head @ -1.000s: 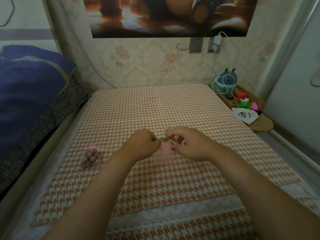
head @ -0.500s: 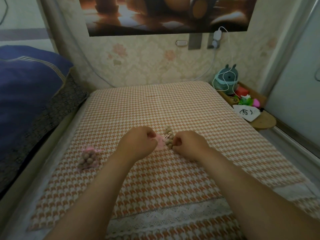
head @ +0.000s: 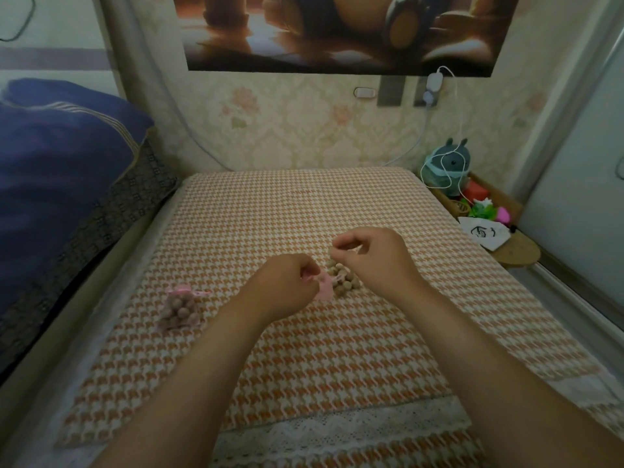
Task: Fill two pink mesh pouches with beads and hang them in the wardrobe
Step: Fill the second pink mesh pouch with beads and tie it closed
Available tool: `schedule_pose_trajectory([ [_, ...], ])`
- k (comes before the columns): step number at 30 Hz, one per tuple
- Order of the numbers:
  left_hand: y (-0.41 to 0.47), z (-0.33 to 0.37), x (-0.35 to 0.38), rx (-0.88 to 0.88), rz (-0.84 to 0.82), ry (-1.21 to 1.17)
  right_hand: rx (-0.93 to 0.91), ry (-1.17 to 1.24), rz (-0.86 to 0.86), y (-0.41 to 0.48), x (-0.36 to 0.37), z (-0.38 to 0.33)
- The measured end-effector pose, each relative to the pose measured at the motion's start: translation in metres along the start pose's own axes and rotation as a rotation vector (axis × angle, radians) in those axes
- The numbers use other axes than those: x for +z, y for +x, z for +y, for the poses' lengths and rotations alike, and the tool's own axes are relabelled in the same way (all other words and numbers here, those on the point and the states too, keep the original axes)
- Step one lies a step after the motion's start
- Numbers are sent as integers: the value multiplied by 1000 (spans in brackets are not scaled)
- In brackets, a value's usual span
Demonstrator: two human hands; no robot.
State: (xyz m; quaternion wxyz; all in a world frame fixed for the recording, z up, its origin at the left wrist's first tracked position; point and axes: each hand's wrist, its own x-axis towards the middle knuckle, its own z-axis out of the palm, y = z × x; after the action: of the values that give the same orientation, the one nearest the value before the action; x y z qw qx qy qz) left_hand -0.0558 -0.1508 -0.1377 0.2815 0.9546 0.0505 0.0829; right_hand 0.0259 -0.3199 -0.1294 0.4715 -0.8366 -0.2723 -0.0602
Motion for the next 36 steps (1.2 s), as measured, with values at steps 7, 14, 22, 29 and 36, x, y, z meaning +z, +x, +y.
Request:
schedule_pose_trajectory([
  [7, 0, 6, 0, -10, -10, -74, -182, -251, -180, -5, 7, -10],
  [14, -3, 2, -7, -105, -22, -104, -169, -289, -287, 1, 13, -3],
  [22, -1, -7, -16, -192, 68, 40, -19, -367, -195, 7, 17, 21],
  [29, 1, -17, -17, -221, 99, 19, -13, -560, -295, 16, 48, 28],
  [36, -1, -23, -19, -199, 84, -27, -16, -705, -351, 25, 69, 32],
])
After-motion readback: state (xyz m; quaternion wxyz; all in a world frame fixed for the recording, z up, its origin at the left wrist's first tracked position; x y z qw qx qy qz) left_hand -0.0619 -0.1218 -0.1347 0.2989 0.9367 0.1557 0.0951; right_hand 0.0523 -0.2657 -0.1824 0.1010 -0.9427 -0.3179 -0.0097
